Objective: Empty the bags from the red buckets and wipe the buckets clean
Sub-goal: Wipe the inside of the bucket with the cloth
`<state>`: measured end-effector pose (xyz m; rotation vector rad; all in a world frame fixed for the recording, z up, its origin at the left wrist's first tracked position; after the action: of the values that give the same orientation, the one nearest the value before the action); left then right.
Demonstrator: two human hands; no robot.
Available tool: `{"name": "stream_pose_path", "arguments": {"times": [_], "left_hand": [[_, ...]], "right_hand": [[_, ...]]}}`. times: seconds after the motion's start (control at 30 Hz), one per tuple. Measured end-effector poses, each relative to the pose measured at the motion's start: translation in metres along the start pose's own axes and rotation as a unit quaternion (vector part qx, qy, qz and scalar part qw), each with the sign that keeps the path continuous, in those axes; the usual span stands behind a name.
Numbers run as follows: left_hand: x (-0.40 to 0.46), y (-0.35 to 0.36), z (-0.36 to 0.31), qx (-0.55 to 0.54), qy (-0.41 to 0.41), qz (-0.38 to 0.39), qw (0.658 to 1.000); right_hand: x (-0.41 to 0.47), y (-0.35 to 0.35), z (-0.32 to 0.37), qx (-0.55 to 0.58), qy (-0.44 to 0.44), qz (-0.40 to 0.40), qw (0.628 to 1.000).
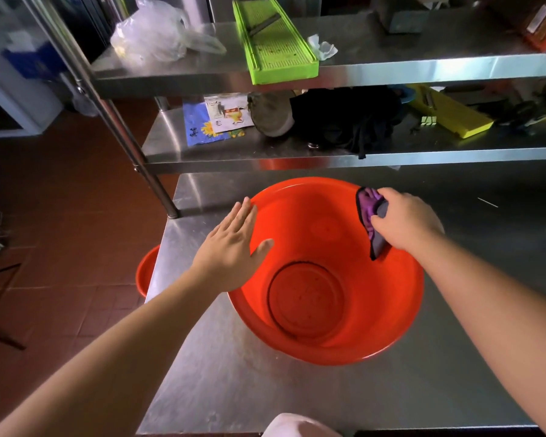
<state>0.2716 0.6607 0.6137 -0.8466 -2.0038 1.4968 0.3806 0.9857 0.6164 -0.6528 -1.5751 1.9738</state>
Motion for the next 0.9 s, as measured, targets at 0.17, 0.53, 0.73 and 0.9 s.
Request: {"name": "stream_pose_path", "arguments": {"times": [0.17, 0.53, 0.73, 0.9], "left_hand": [[-0.004, -0.001, 0.001, 0.007, -0.016, -0.014, 1.0], [0.003, 0.0, -0.008, 0.023, 0.003, -0.015, 1.0], [-0.014, -0.002, -0.008, 0.079, -0.044, -0.035, 0.995], [0.005, -0.01, 0.005, 0.044, -0.02, -0.021, 0.999]], "right_hand": [[-0.035, -0.002, -0.016, 0.044, 0.048, -0.014, 0.998], [-0.111, 0.005, -0.056, 0.088, 0.132, -0.04, 0.987], [-0.059, -0.003, -0.035, 0.068, 0.053, -0.025, 0.996], [-0.016, -0.008, 0.002, 0.031, -0.034, -0.001, 0.999]]}}
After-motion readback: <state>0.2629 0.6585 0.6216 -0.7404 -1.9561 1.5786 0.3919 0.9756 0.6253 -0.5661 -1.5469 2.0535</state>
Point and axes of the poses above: each hand's wrist, its own x-axis towards the middle knuckle, its own y-axis out of the palm, z = x × y, the point moved 8 cm from there along x, towards the middle knuckle, and after that the axes turned 5 degrees about y, right-handed, at the moved point
